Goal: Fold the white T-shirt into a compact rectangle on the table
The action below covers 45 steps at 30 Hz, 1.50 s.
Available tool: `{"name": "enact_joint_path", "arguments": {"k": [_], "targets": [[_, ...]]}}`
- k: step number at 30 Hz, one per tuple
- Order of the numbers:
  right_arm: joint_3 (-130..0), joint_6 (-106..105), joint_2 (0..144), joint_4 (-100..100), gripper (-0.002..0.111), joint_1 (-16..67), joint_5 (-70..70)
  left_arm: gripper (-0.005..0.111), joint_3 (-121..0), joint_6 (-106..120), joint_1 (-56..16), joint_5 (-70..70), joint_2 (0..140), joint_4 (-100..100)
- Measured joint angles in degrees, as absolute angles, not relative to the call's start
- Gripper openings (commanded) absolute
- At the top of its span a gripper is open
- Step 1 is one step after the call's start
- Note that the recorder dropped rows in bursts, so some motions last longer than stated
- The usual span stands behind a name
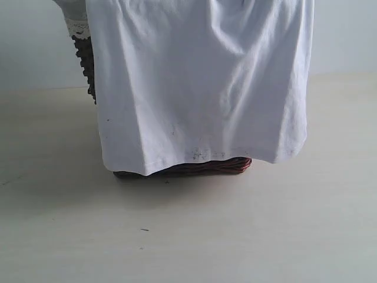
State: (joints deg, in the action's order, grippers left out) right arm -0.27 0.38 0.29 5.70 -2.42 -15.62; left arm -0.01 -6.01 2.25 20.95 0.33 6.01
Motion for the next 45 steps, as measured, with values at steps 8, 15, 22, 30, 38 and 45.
{"name": "enact_joint_path", "arguments": {"k": [8,15,22,30,38,45], "targets": [[-0.3,0.4,0.3,5.7,0.000,-2.4,-15.6,0.000,0.0,-6.0,2.2,20.9,0.3,6.0],[-0.3,-0.7,0.3,8.5,0.000,-2.4,-14.7,0.000,0.0,-6.0,2.2,20.5,0.3,8.9],[-0.3,-1.8,0.3,11.7,0.000,-2.4,-1.1,0.000,0.0,-6.0,2.2,9.3,0.3,9.6],[-0.3,14.6,0.3,10.0,0.000,-2.4,19.2,0.000,0.0,-6.0,2.2,5.3,0.3,9.6],[-4.6,30.6,4.7,18.5,0.041,-2.4,24.9,0.000,0.0,-6.0,2.2,11.6,0.3,9.9],[-17.2,48.7,22.7,37.5,0.056,-2.4,24.9,0.000,0.0,-6.0,2.2,12.0,0.3,10.0]]}}
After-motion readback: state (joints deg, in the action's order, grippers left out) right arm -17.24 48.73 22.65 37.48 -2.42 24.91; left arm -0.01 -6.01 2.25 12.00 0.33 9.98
